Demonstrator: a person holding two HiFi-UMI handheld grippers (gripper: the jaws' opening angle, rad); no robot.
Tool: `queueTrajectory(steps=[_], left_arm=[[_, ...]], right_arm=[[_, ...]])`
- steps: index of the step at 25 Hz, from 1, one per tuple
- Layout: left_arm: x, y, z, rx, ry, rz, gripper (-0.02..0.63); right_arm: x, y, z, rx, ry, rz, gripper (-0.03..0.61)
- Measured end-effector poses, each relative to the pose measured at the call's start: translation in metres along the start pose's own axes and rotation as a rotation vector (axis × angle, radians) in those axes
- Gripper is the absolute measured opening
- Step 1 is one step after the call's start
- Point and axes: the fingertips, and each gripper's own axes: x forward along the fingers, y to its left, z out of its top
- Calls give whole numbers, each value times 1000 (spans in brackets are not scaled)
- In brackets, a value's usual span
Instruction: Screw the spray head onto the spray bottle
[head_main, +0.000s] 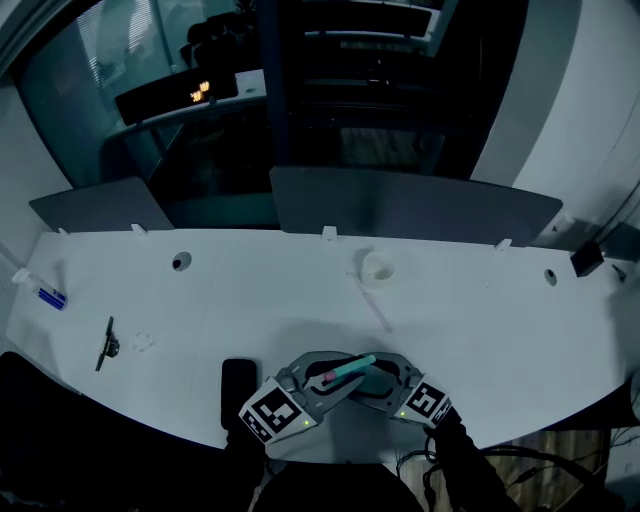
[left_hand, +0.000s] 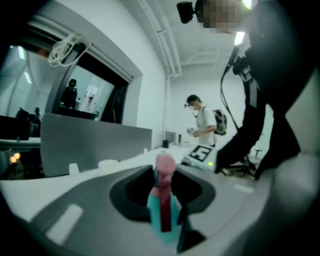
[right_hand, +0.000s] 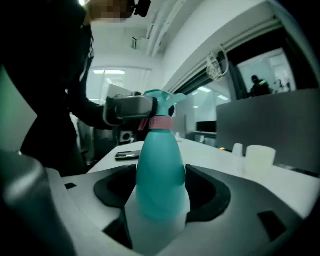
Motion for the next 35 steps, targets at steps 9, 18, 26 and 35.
queueTrajectory(steps=[9, 18, 26, 35], left_arm=[[-4, 10, 3, -11, -57, 219, 109], [1, 15, 3, -36, -76, 335, 107], [-5, -4, 0, -8, 27, -116, 106], [2, 14, 5, -27, -107, 324, 107]], right_arm=[[-18, -9, -3, 211, -43, -232, 318], [-1, -10, -6, 134, -23, -461, 311], [2, 4, -11, 80, 84, 213, 313], [-20, -6, -6, 168, -44, -436, 313]])
